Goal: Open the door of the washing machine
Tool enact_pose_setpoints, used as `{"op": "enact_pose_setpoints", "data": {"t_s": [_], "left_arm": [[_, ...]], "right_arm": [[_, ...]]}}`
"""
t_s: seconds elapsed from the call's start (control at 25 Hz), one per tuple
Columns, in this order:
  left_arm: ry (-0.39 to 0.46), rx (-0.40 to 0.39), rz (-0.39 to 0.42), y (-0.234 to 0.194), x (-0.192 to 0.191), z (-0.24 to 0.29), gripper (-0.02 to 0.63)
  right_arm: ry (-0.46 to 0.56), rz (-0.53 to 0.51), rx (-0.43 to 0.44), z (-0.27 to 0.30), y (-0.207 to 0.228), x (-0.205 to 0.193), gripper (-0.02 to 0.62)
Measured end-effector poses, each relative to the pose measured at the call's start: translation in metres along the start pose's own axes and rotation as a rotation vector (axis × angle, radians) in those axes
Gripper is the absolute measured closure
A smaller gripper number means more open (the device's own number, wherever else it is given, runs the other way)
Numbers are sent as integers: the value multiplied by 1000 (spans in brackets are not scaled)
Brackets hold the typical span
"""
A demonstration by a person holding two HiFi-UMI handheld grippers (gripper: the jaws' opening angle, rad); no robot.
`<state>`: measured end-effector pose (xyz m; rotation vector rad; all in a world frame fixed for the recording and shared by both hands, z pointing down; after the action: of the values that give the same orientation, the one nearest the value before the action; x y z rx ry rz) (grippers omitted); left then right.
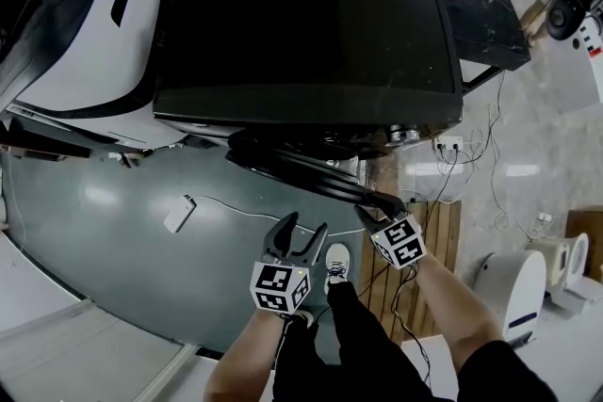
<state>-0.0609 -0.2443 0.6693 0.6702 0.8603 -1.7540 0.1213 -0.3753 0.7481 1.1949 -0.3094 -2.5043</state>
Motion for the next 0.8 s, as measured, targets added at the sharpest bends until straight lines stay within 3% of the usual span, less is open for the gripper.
{"op": "enact_pose_setpoints", "data": {"t_s": [0.28, 0.8], "left_arm": [[-17, 10, -23, -1, -11, -1, 341], [-61, 38, -56, -16, -34, -14, 341]], "right_arm": [[41, -22, 119, -13, -27, -1, 428], [153, -2, 171, -20, -60, 23, 428]]}}
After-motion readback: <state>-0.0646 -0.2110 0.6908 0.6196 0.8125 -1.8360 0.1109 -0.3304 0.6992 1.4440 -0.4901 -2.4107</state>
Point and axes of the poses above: the fingertips, and each gripper's own axes: z forward along the fingers, y to its right, x out of its top, the point moved 9 cm from there along -z, backward along the fingers, and after that the axes turned 14 degrees about x, right-handed, at the moved point
